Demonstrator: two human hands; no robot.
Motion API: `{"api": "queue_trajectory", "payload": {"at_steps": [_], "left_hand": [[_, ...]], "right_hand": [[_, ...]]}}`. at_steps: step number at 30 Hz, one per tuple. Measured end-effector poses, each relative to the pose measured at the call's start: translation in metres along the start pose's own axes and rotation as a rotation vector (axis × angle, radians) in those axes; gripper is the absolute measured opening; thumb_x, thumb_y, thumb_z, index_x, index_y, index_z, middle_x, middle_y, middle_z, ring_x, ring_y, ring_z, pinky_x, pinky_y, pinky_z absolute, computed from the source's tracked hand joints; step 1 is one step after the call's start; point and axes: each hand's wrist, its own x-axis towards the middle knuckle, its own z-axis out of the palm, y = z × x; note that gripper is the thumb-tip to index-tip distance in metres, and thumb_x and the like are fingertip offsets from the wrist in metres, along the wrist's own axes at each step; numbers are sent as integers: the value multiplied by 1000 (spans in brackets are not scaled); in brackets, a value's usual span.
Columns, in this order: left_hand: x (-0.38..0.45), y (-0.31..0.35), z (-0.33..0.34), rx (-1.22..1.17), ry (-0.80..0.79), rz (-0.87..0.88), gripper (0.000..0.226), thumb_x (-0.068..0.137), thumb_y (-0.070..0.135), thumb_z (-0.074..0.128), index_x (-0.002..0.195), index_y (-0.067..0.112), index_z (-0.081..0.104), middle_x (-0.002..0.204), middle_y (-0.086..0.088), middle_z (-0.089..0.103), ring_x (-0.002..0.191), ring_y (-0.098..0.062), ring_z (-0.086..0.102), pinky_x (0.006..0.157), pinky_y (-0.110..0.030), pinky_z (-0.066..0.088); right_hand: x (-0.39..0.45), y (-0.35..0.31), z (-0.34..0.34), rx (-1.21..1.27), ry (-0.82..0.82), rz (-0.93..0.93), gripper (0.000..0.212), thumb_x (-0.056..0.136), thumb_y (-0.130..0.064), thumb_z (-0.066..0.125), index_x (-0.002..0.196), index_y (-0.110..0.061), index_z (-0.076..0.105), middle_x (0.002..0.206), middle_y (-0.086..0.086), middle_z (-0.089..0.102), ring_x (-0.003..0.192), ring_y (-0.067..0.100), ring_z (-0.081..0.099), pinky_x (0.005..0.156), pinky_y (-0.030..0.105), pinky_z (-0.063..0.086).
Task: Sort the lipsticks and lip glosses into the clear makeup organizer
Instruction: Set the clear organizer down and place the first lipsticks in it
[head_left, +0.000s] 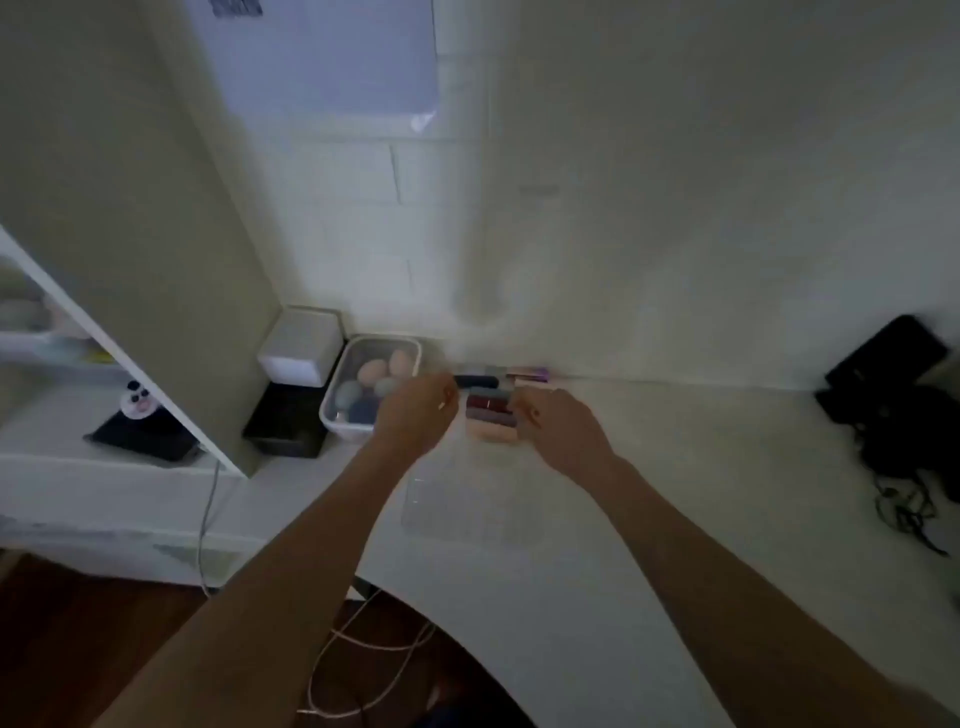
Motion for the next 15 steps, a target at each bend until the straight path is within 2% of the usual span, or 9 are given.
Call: {"api": "queue_trajectory", "payload": {"at_steps": [4, 8, 11, 15], "left_hand": [[-8, -29, 48, -83, 40, 10, 12, 89, 22, 54, 92, 14, 62, 89, -4, 68, 83, -22, 63, 69, -28, 47], [-4, -39, 76, -247, 163, 119, 11, 88, 15, 56, 85, 11, 65, 78, -3, 68, 72, -17, 59, 70, -34, 52], [1, -44, 85, -382, 191, 152, 11, 89, 16, 57, 85, 10, 65, 75, -5, 69, 70, -19, 64, 68, -37, 55], [1, -46, 88, -526, 163, 161, 9, 88, 19, 60, 81, 17, 65, 71, -3, 69, 70, -19, 67, 70, -36, 56]], "right_hand": [[2, 9, 52, 133, 78, 66, 21, 93, -27, 47, 97, -22, 67, 98, 5, 68, 88, 23, 64, 76, 36, 51], [9, 19, 84, 271, 219, 106, 15, 89, -16, 54, 93, -16, 68, 90, 2, 68, 80, 17, 63, 70, 28, 49], [9, 21, 92, 459, 255, 93, 17, 89, -7, 51, 84, -13, 66, 78, 2, 64, 71, 21, 63, 67, 35, 54], [12, 25, 98, 498, 279, 81, 21, 85, -10, 48, 76, -18, 65, 63, -5, 62, 68, 23, 64, 67, 40, 55]]}}
